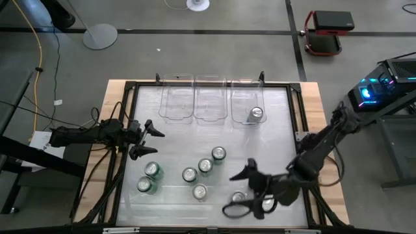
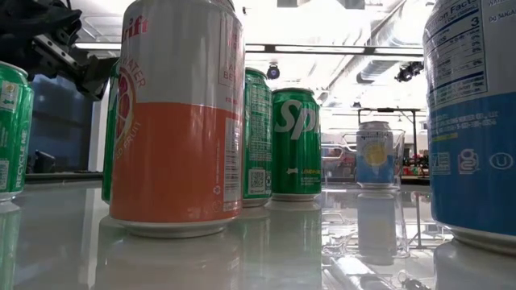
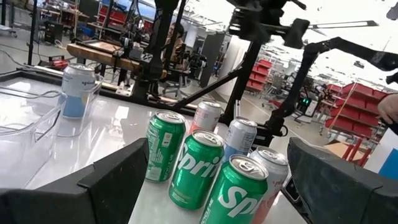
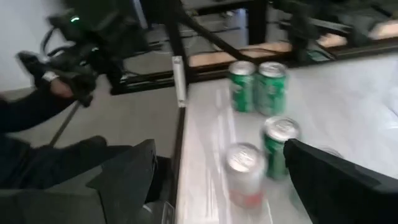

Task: Sort soda cans
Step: Put the blue-white soda can into the right transparent bin

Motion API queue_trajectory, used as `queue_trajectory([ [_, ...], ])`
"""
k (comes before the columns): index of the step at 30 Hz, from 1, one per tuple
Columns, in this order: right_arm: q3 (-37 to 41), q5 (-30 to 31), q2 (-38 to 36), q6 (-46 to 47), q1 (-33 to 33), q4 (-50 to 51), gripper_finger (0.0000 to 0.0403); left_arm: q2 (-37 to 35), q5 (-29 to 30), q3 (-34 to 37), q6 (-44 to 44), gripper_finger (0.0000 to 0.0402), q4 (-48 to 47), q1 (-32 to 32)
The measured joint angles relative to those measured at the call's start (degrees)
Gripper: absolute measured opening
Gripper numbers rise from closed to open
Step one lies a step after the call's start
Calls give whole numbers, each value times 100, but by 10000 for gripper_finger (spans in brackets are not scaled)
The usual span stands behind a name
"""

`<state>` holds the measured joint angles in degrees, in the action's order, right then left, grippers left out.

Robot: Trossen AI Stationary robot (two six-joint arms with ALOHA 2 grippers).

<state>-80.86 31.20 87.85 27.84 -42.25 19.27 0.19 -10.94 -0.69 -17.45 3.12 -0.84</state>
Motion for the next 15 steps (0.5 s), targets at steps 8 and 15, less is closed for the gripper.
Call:
queue_trajectory([
  [8,-161,-1514,915,-1728,420,-1994,344,-1,238,0,346,360,71,0],
  [15,-1490,-1769,1283,-612,478,568,344,2,273,0,-83,360,60,2],
])
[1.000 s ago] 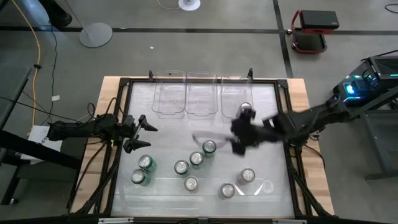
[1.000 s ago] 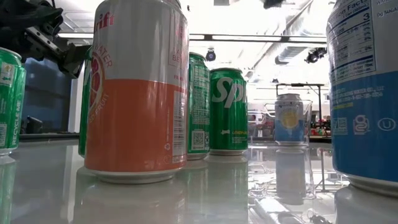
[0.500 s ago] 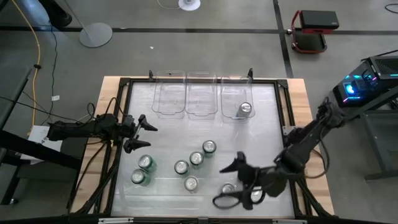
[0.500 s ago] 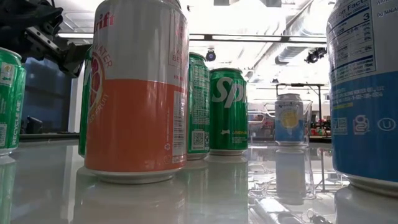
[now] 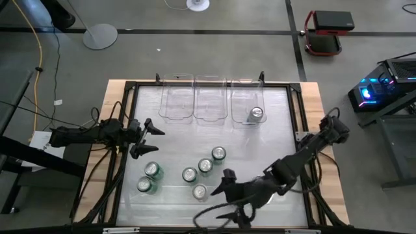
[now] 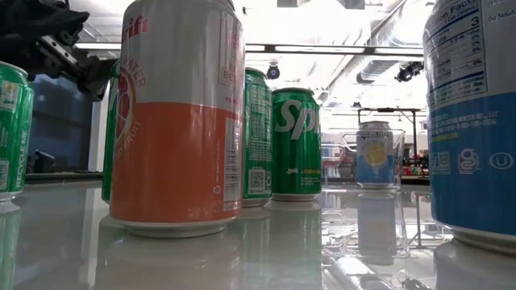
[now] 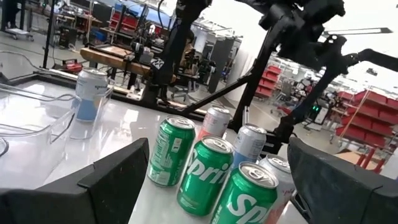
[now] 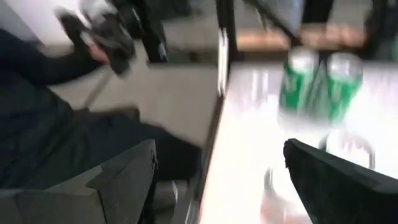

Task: Sort soda cans
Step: Put the blue-white soda can into the right transparent bin

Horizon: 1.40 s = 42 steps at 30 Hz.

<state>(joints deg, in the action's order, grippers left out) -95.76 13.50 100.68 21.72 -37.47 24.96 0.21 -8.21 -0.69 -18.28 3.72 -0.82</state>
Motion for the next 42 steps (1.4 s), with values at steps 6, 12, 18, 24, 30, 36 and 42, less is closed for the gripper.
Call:
queue_trajectory([
  [6,-993,-47,636,659,-380,1876,344,-2,2,0,-5,360,-25,-1],
  [12,-1481,304,1118,742,-705,3204,344,0,15,0,96,360,-107,-2],
  [18,-1500,498,1328,1310,-694,3820,344,0,15,0,94,360,-96,-1],
  [24,-1497,366,1538,1690,-453,4394,344,0,13,0,92,360,-98,-2],
  [30,-1458,192,1559,1704,-238,4585,344,0,11,0,89,360,-100,-1],
  [36,-890,-337,1559,1694,-177,4157,344,0,9,0,89,360,-112,-1],
  [42,-531,-480,1559,1869,-153,3933,344,2,0,0,35,360,-193,0],
])
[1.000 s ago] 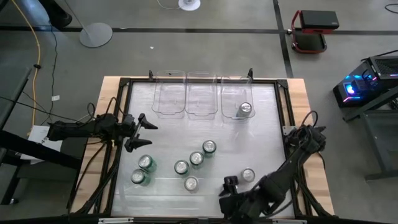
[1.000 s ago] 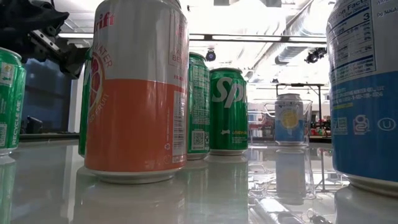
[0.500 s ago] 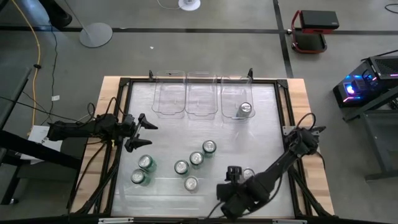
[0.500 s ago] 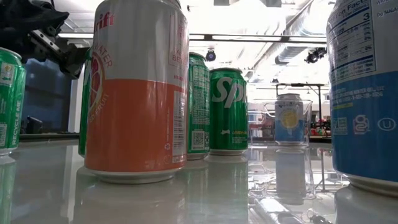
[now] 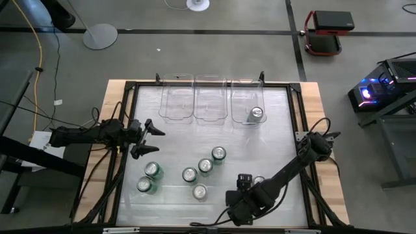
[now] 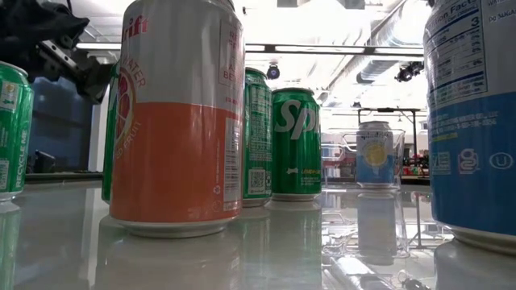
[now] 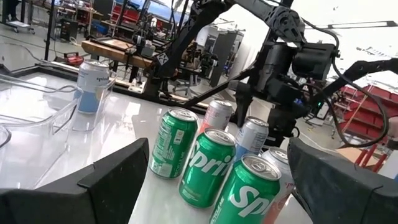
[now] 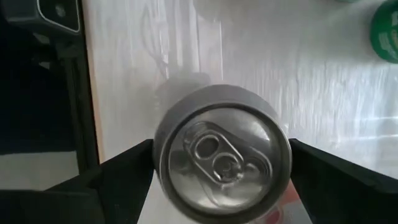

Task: Sort soda cans
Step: Put the blue-white soda can into the right transparent bin

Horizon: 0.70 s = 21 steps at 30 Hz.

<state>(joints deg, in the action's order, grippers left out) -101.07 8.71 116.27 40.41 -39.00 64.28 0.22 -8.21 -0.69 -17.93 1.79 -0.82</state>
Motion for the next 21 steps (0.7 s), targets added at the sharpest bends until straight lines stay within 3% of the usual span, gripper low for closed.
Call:
queue_trajectory([
  [8,74,-133,75,343,273,-395,339,18,2,0,-2,360,-16,-2],
  [15,65,-341,125,540,441,-329,281,23,4,0,-9,360,-16,-2],
  [21,-38,-299,131,715,472,-243,281,24,3,0,-10,360,-16,-1],
])
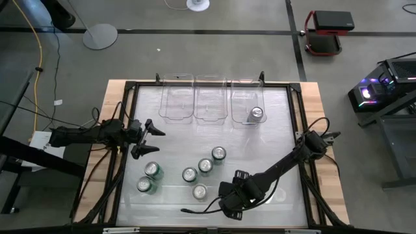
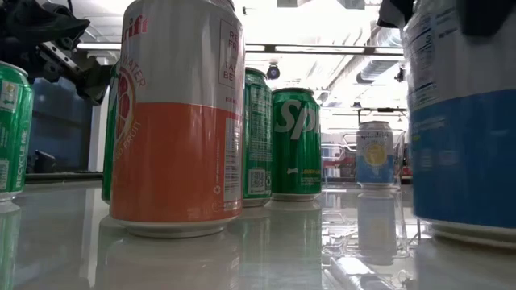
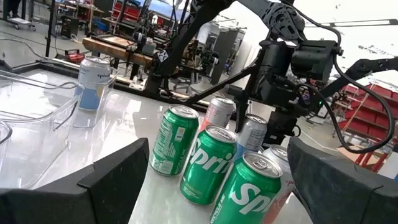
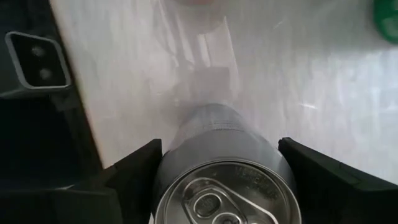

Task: Sort soda cans
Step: Put the blue-white soda can into the right transparent bin

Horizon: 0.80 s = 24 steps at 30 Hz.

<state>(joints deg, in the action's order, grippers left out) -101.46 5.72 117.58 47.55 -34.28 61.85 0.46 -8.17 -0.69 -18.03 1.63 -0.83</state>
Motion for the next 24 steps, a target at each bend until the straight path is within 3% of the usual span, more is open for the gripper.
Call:
queue_trajectory([
  [7,-598,711,-380,345,137,907,281,-1,1,0,1,360,0,-1],
  [13,-1041,1451,-883,723,672,1782,281,-1,1,0,8,360,0,-1],
  [19,-1245,1865,-1292,885,1884,2601,281,-1,3,0,11,360,0,-1],
  [24,-1260,1641,-1409,-128,3181,2388,281,-1,3,0,10,360,0,-1],
])
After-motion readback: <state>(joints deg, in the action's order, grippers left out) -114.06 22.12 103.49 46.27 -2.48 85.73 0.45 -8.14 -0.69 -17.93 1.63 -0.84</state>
